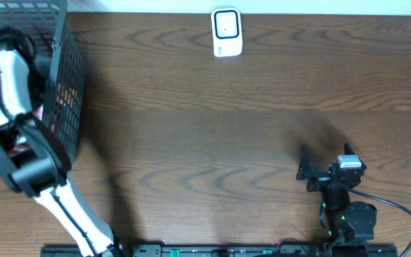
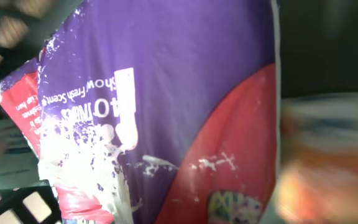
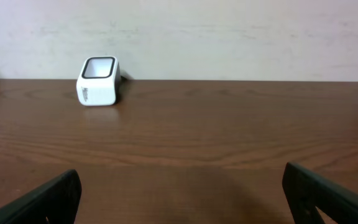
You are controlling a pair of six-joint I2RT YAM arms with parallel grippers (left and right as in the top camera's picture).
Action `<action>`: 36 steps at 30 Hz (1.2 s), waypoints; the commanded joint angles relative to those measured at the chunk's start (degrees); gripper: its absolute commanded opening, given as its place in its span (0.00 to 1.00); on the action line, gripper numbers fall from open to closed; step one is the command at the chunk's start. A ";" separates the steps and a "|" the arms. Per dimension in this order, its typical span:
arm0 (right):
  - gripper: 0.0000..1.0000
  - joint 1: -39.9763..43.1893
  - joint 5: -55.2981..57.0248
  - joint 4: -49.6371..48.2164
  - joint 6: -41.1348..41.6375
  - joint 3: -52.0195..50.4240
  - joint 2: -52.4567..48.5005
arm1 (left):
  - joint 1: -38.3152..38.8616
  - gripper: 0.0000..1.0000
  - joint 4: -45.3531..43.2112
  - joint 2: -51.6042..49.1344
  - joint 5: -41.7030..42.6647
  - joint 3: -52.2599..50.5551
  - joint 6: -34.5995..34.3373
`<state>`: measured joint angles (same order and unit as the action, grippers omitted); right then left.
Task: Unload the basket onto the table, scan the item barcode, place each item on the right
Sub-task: 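Lift the package out and carry it toward the white scanner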
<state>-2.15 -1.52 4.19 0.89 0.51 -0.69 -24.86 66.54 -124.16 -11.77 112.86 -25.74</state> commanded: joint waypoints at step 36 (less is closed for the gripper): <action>0.99 0.35 -0.09 0.09 0.76 -0.20 0.28 | 48.02 0.08 -13.88 22.23 14.71 1.75 12.96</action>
<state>-2.15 -1.52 4.16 0.89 0.51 -0.69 19.51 52.49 -96.71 4.32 114.34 -13.45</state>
